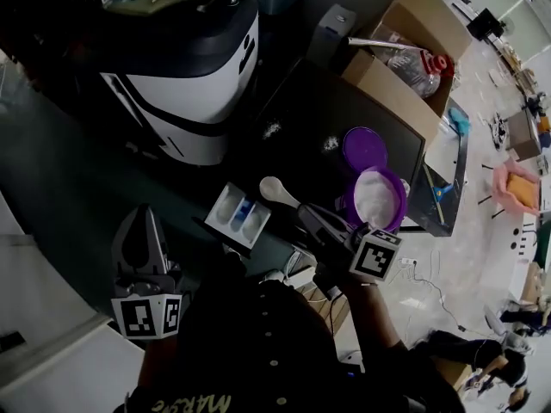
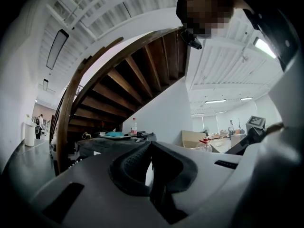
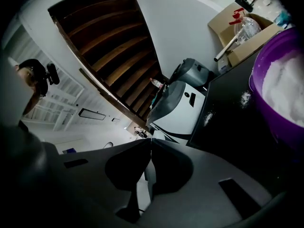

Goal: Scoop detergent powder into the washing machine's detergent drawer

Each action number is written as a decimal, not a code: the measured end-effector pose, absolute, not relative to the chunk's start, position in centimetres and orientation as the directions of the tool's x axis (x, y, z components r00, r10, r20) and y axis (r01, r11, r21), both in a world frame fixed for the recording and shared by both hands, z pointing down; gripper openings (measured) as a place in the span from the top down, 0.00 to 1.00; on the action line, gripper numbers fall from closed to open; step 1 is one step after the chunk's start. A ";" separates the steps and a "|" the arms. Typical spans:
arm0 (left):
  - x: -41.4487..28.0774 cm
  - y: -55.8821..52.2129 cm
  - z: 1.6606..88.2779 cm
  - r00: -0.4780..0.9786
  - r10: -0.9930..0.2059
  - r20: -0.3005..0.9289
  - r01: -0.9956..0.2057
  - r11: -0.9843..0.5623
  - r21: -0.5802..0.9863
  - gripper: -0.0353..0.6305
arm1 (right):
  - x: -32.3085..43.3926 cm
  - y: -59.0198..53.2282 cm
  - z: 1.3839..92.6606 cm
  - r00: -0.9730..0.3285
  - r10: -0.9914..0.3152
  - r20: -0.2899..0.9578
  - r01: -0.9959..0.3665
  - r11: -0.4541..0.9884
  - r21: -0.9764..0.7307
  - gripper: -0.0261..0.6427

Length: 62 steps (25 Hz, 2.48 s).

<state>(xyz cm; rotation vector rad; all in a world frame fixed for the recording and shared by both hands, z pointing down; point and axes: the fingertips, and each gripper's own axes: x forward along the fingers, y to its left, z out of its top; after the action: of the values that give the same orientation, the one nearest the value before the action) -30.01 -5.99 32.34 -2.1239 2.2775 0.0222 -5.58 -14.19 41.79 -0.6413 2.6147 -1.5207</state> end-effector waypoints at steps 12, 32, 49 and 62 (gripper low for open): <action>-31.6 -4.1 36.3 -0.101 -0.992 0.078 -0.995 0.102 0.014 0.92 | -12.1 -12.0 51.3 -0.913 -0.250 0.321 -0.407 0.513 -0.756 0.92; -32.6 -1.7 42.3 -0.128 -0.967 0.221 -0.990 0.139 0.036 0.92 | -18.1 -6.1 61.9 -0.782 -0.238 0.576 -0.155 0.969 0.191 0.92; -32.6 -1.0 42.4 -0.141 -0.964 0.223 -0.988 0.153 0.036 0.93 | -17.9 -4.0 63.6 -0.796 -0.304 0.524 0.007 0.860 0.510 0.92; -31.3 -4.2 37.9 -0.080 -0.988 0.136 -0.996 0.084 0.025 0.92 | -15.2 -8.9 57.7 -0.872 -0.280 0.401 -0.463 0.735 -0.495 0.92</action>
<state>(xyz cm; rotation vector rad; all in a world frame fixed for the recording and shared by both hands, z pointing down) -31.34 -4.22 37.87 -2.2060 2.3959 -0.1198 -15.17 -8.93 57.71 -0.7047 3.2037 -1.0542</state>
